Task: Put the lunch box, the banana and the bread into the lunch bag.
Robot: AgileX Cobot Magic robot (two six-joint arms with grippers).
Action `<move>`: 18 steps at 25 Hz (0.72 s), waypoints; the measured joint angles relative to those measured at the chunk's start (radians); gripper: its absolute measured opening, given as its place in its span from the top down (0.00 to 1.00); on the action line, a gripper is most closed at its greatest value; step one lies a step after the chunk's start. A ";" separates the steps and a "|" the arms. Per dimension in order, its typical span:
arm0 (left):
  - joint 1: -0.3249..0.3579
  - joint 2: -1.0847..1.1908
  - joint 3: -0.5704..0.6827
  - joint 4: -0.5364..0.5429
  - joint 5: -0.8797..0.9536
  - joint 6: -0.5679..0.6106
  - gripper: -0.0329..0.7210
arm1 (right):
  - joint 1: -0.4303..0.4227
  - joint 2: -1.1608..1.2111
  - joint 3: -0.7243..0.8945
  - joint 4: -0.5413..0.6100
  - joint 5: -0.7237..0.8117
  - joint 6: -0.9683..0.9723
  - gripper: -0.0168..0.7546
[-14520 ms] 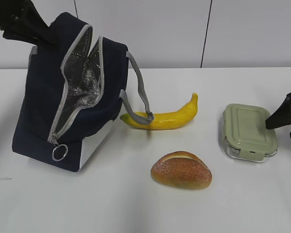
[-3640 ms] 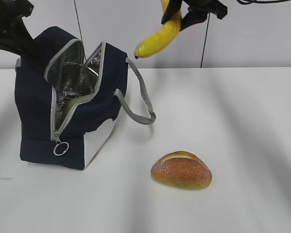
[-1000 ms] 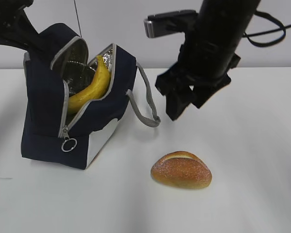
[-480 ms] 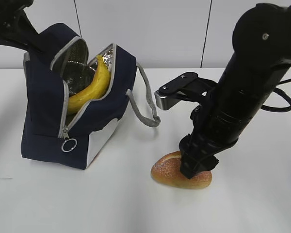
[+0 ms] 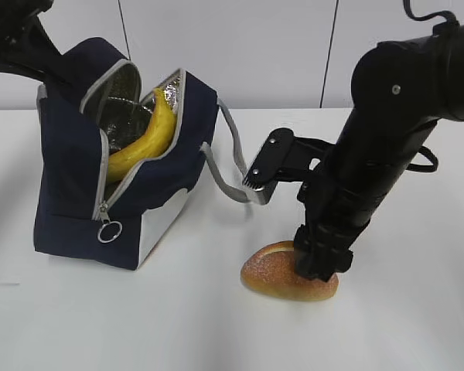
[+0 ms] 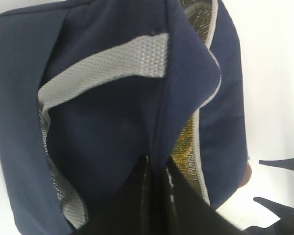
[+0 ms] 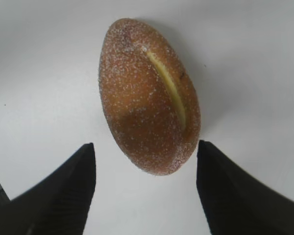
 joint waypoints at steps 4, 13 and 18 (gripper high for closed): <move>0.000 0.000 0.000 0.000 0.000 0.000 0.98 | 0.000 0.012 0.000 0.014 -0.007 -0.036 0.25; 0.000 0.000 0.000 0.000 0.002 0.000 0.98 | 0.000 0.086 0.000 0.042 -0.076 -0.073 0.22; 0.000 0.000 0.000 0.000 0.002 0.000 0.98 | 0.000 0.137 -0.004 0.028 -0.136 -0.075 0.22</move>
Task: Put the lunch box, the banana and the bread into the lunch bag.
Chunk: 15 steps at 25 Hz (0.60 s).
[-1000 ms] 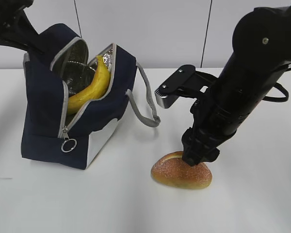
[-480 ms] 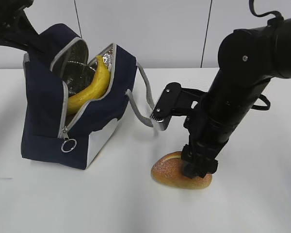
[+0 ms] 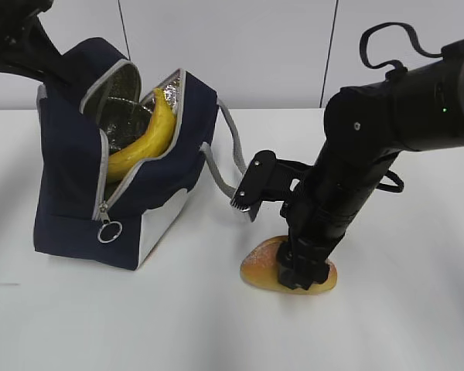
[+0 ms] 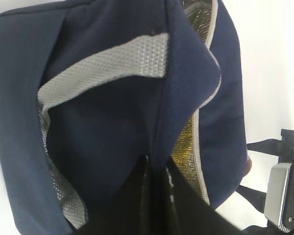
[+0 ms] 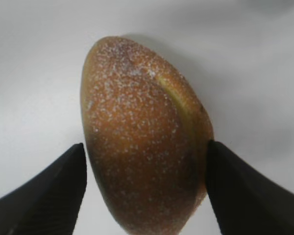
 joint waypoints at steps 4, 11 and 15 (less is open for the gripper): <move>0.000 0.000 0.000 0.000 0.000 0.000 0.98 | 0.000 0.013 -0.003 -0.006 -0.018 0.000 0.35; 0.000 0.000 0.000 0.000 0.000 0.000 0.98 | 0.000 0.011 -0.003 -0.006 -0.014 0.000 0.56; 0.000 0.000 0.000 0.000 0.000 0.000 0.98 | 0.000 -0.010 -0.013 -0.008 0.075 0.000 0.56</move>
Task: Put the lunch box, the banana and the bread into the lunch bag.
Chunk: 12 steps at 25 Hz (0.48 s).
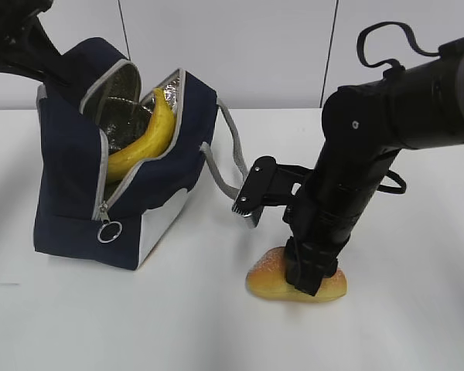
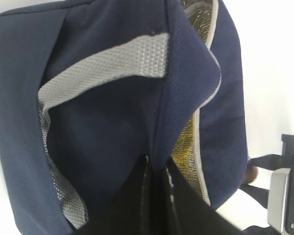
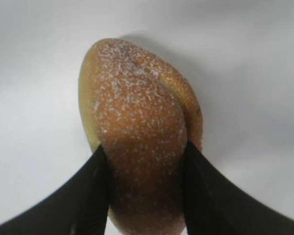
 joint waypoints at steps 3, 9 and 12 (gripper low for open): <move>0.000 0.000 0.000 0.000 0.000 0.000 0.98 | 0.000 -0.044 -0.027 0.000 0.070 0.000 0.56; 0.000 0.000 0.000 0.000 0.000 0.000 0.98 | 0.000 -0.164 -0.110 -0.034 0.197 0.026 0.57; 0.000 0.000 0.000 0.000 0.000 0.000 0.98 | 0.000 -0.210 -0.181 -0.041 0.226 0.038 0.57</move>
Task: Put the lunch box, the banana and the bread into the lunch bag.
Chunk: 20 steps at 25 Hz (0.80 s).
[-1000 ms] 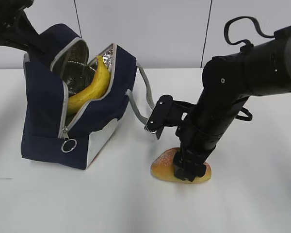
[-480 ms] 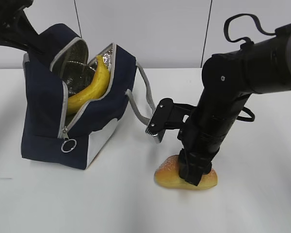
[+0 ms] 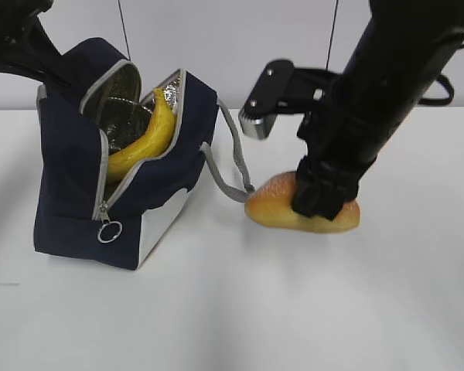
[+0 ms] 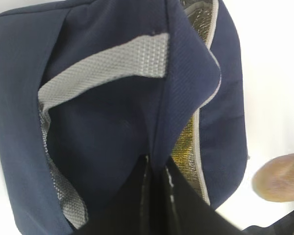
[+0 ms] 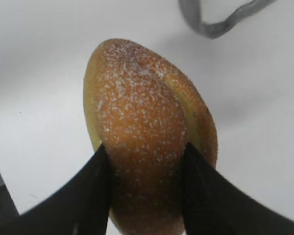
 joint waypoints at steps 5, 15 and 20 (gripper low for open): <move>0.000 0.000 0.000 -0.002 0.002 0.000 0.98 | 0.000 -0.011 -0.168 0.053 -0.011 0.033 0.57; 0.000 0.000 0.000 -0.004 0.006 0.000 0.98 | 0.001 0.230 -0.470 0.255 -0.033 0.125 0.56; 0.000 0.000 0.000 -0.005 0.006 0.000 0.98 | 0.010 0.407 -0.647 0.293 -0.034 0.141 0.56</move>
